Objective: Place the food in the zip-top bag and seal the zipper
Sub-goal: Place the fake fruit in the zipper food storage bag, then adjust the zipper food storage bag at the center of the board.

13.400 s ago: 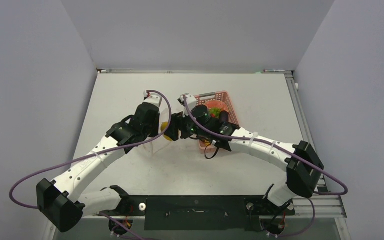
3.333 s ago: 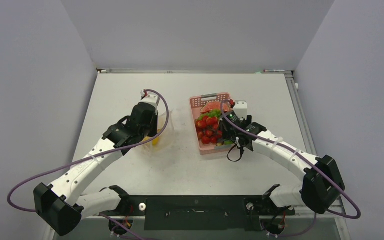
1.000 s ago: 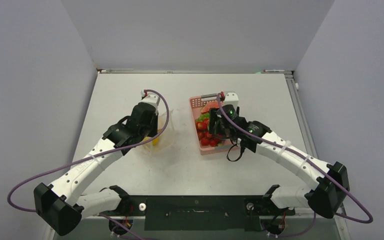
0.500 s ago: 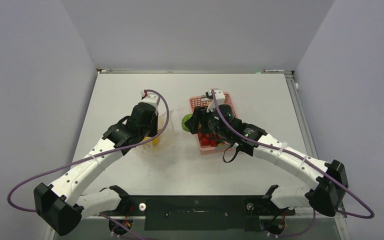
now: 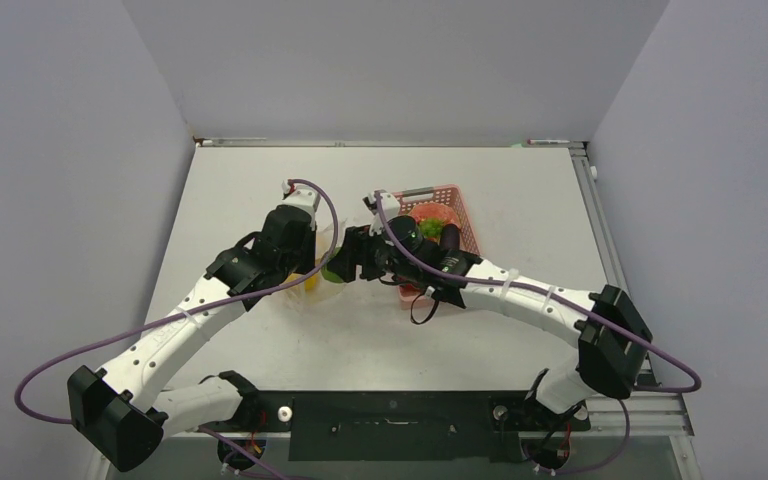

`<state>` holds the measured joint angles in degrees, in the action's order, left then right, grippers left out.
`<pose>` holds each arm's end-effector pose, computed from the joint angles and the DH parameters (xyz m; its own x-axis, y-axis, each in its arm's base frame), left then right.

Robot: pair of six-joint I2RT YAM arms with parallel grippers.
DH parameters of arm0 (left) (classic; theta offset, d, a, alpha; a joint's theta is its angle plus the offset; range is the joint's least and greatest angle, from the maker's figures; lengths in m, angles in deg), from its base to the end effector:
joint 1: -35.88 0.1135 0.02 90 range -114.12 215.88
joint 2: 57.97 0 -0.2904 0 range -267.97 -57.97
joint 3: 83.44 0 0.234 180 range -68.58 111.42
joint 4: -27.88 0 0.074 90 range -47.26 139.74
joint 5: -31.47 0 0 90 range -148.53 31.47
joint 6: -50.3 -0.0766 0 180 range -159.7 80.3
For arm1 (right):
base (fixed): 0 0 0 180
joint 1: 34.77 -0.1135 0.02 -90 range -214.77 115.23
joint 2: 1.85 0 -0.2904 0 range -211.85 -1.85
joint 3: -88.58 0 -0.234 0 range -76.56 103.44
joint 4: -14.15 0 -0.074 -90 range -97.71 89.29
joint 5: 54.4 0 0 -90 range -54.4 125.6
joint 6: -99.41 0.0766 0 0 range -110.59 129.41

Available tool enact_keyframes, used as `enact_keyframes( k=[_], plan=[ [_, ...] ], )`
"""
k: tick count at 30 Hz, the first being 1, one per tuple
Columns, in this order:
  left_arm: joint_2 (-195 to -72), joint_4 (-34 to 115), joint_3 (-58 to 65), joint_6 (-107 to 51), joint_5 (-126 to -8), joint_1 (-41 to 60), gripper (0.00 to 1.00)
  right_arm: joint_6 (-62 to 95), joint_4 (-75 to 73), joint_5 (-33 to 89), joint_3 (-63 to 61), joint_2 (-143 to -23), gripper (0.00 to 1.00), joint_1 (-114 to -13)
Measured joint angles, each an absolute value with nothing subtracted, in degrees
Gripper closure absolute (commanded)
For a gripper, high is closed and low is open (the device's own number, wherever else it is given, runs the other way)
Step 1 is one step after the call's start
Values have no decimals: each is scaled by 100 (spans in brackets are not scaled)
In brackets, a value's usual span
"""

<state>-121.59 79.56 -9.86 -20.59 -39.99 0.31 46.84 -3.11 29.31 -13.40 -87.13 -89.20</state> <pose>0.2020 -0.1145 0.3166 -0.6288 0.0681 -0.7745 0.1615 0.9859 -0.0444 0.2054 0.3016 0.3110 -0.7184 0.0341 -0.6948 -0.5414 0.5999 0.5891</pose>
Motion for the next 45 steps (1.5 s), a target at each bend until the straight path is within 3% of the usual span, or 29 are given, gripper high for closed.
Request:
enact_keyframes(
  k=[7, 11, 15, 20, 23, 30, 45],
  plan=[
    [-12159, 7982, -986, -2076, -3964, 42, 100, 4704, -118, 2914, -956, -9146, 67, -9121],
    [-12157, 7974, -986, -2079, -3955, 42, 100, 4726, -90, 2920, -853, -9493, 60, -9148],
    [-12157, 7976, -986, -2079, -3992, 35, 100, 4752, -68, 2877, -833, -9782, 45, -9150],
    [-12157, 7976, -986, -2076, -3996, 35, 100, 4758, -70, 2866, -800, -9863, 17, -9150],
    [-12157, 7974, -986, -2076, -4001, 35, 100, 4739, -68, 2870, -759, -9860, 8, -9150],
    [-12157, 7976, -986, -2076, -4023, 35, 100, 4621, -125, 3004, -752, -9790, 6, -9150],
    [-12157, 7976, -986, -2076, -4040, 35, 100, 4452, -676, 4074, -943, -9060, 15, -9150]
  ],
)
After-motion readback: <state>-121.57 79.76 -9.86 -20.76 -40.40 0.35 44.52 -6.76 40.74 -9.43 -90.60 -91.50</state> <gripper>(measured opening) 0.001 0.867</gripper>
